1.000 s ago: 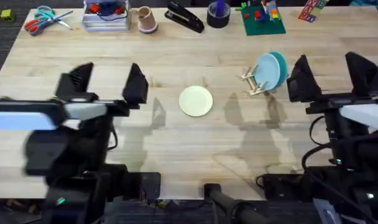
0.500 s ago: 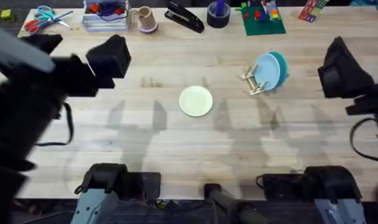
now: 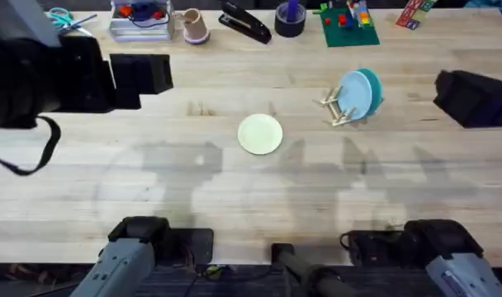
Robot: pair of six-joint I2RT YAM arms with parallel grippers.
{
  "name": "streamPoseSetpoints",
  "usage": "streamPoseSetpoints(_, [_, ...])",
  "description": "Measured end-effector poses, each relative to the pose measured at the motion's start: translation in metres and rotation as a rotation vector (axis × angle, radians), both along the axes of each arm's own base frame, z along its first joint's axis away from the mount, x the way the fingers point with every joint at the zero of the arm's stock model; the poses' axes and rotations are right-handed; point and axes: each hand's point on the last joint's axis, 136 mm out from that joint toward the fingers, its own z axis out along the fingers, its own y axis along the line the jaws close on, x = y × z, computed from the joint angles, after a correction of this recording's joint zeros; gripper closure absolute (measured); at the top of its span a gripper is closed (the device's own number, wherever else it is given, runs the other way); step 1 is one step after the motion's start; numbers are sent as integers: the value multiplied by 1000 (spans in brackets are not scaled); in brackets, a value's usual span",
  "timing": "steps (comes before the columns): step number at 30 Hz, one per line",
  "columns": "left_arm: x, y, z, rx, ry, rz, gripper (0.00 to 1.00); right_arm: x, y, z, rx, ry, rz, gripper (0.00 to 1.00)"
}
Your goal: Pick up the plates from the table one by one and place each into a slot on the dish rack.
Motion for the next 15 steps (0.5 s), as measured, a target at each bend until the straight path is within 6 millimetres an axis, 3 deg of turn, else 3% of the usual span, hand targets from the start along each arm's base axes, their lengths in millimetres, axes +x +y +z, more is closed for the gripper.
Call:
streamPoseSetpoints(6, [0,-5,-15,-19,93,-19,7,1,4,-17,11,215,18,9])
streamPoseSetpoints(15, [-2,-8,-16,-34,101,-32,7,9,15,-28,49,285,73,7])
